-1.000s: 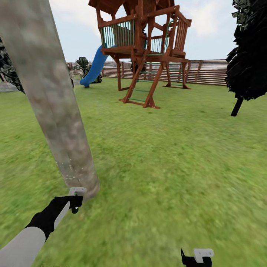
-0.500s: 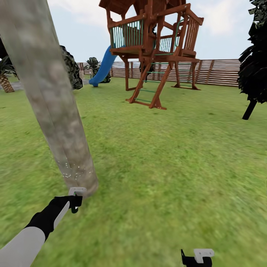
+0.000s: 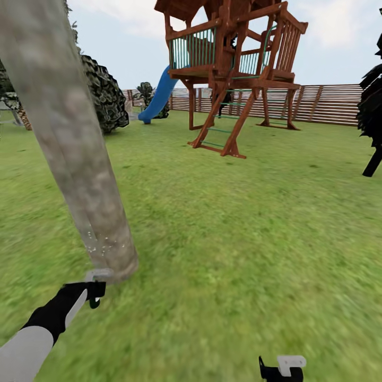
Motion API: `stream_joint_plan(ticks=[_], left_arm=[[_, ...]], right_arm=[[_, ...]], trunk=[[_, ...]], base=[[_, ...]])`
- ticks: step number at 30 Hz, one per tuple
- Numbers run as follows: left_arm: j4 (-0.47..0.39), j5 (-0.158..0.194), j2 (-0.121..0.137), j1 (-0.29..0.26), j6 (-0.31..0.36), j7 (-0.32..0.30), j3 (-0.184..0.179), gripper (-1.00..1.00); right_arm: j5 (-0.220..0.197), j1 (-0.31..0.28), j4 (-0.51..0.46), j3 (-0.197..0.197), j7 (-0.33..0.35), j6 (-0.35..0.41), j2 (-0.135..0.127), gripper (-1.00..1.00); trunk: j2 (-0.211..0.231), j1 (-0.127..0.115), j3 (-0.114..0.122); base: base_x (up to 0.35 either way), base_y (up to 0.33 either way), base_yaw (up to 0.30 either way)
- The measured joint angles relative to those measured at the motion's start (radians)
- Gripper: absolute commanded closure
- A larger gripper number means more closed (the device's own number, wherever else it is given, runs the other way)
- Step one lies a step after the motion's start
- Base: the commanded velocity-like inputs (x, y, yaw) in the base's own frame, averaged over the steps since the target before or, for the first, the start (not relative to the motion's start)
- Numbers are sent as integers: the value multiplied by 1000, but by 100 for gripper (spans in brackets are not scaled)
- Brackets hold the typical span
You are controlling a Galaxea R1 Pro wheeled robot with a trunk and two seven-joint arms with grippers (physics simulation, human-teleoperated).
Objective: In the garden, pick up the pesticide atomizer on the floor and spray pesticide onto both trees until each tree trunk is fully covered.
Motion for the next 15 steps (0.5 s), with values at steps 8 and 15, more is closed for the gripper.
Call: stream_joint_plan(ticks=[8,15], left_arm=[[41,-7,-14,15,-40,14,9,100],[35,6,-57,54,-42,96,2,100]], right_arm=[[0,0,0,0,0,0,-1,-100],[-2,-1,0,0,0,0,-1,-100]], trunk=[[0,0,0],[0,0,0]], base=[[174,-55,89],[1,0,248]])
